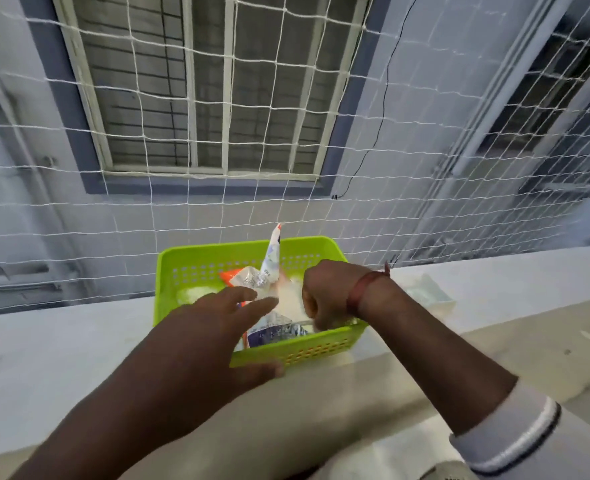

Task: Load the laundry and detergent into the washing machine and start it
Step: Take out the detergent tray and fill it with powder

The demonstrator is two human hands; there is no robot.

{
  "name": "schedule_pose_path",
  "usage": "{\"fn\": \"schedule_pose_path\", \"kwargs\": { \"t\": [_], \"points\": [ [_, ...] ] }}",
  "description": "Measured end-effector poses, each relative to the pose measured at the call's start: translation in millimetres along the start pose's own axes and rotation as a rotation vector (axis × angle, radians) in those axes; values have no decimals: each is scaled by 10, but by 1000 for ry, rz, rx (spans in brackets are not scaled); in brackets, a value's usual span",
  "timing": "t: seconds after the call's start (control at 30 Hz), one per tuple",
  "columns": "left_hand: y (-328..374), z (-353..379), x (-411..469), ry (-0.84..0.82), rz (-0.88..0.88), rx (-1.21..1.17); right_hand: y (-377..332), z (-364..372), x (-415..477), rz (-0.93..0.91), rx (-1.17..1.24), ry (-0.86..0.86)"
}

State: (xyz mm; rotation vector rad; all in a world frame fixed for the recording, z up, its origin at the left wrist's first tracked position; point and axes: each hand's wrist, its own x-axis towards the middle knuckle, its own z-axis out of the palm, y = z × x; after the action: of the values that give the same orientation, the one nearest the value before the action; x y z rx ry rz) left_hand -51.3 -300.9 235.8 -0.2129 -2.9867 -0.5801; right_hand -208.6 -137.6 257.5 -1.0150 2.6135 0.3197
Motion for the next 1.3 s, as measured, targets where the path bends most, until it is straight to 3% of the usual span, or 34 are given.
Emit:
{"fn": "schedule_pose_path", "kwargs": {
  "t": [0.2,0.47,0.93,1.3],
  "points": [
    [-78,126,103,-17,-26,-28,-12,42,53,-24,-19,24],
    [11,116,84,18,-97,25,51,27,-78,-64,-23,207],
    [24,129,64,21,-112,46,208,154,-206,179,175,575],
    [16,141,67,63,-101,30,-2,257,54,228,285,339]
  ]
}}
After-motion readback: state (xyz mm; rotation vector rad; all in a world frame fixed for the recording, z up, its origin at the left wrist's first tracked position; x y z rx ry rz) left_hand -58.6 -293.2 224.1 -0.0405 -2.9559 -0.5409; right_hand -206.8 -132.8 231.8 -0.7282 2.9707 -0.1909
